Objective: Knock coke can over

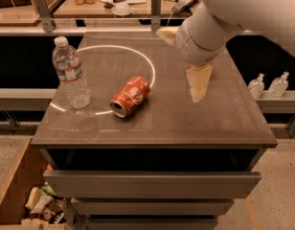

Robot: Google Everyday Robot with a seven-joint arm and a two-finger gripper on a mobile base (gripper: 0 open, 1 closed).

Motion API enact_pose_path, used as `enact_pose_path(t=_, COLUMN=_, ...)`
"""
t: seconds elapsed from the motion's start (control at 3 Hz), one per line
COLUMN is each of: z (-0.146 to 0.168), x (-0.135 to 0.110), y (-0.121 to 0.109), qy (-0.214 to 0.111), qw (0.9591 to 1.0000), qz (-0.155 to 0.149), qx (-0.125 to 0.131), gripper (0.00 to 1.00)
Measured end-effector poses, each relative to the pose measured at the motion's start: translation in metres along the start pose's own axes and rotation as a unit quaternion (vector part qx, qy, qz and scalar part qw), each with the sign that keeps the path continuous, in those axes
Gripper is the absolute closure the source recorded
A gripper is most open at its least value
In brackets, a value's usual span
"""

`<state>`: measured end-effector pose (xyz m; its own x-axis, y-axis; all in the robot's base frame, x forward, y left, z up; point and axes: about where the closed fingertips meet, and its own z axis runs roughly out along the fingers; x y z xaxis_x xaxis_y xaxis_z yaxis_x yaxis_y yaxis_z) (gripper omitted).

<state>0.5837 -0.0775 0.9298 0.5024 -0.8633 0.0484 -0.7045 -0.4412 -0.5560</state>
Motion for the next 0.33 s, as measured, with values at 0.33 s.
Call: enact_pose_path(t=0.33, z=-0.0394, x=0.0400, y=-0.0093, qy=0.088, qw=0.9931, qz=0.053, qx=0.058, gripper=0.00)
